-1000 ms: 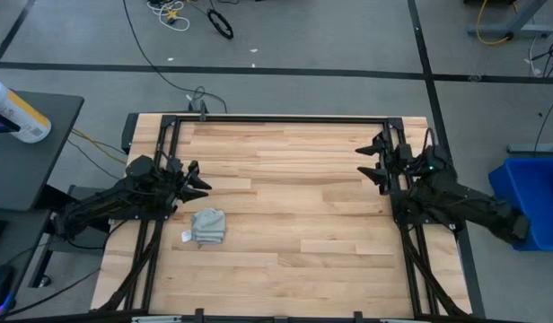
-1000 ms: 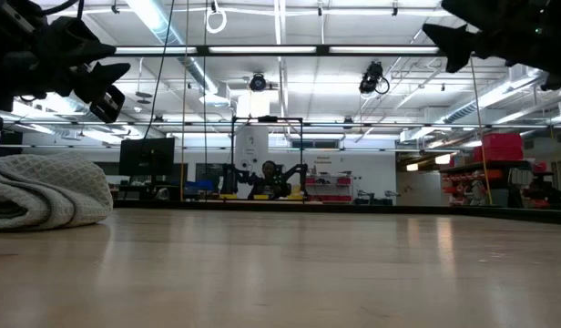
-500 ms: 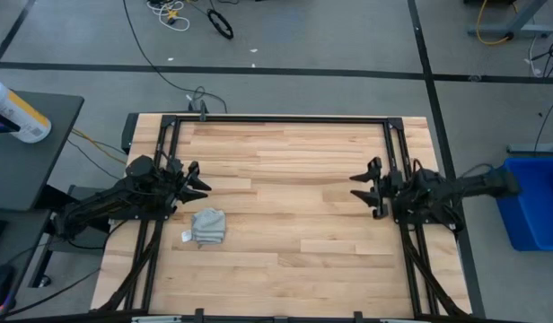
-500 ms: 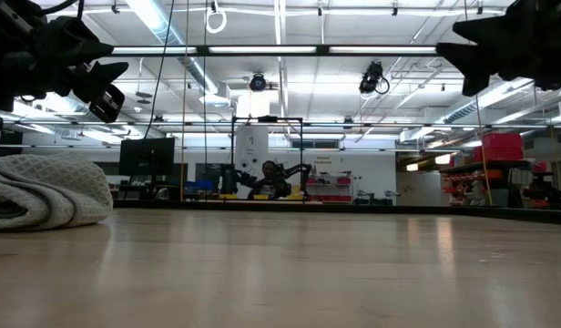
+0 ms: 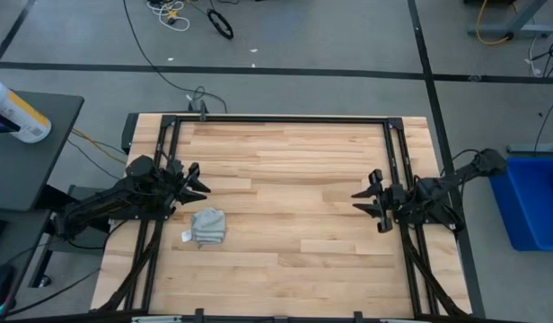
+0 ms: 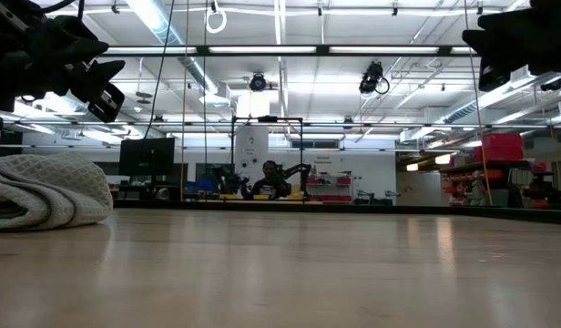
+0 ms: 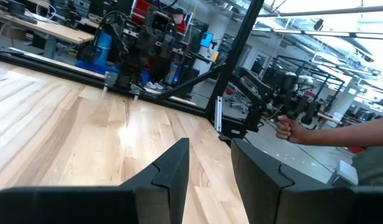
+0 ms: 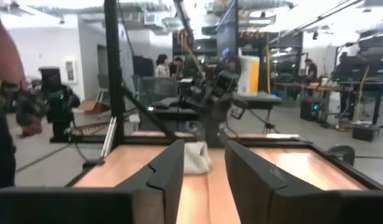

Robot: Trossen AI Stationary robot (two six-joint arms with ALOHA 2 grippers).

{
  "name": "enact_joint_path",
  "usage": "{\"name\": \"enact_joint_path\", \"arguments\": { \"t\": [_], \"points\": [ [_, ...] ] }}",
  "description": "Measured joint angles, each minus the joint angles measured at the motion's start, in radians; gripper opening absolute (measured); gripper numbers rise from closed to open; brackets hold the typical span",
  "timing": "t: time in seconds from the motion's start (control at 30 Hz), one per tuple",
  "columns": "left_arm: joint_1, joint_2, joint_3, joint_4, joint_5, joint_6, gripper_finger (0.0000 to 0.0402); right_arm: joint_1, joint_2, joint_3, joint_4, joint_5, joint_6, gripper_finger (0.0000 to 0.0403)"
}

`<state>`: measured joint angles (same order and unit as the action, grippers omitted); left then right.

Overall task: Fold microfiber towels
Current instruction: Return to Home Position

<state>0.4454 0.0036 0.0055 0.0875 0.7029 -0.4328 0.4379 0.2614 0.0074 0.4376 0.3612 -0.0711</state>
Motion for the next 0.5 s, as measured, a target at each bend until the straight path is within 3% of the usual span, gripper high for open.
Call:
{"name": "enact_joint_path", "arguments": {
  "t": [0.5],
  "points": [
    [0.000,0.000,0.000,-0.002,0.052,-0.008,0.0128,0.019,-0.195,0.000,-0.238,-0.130,-0.005,0.0043]
  ]
}}
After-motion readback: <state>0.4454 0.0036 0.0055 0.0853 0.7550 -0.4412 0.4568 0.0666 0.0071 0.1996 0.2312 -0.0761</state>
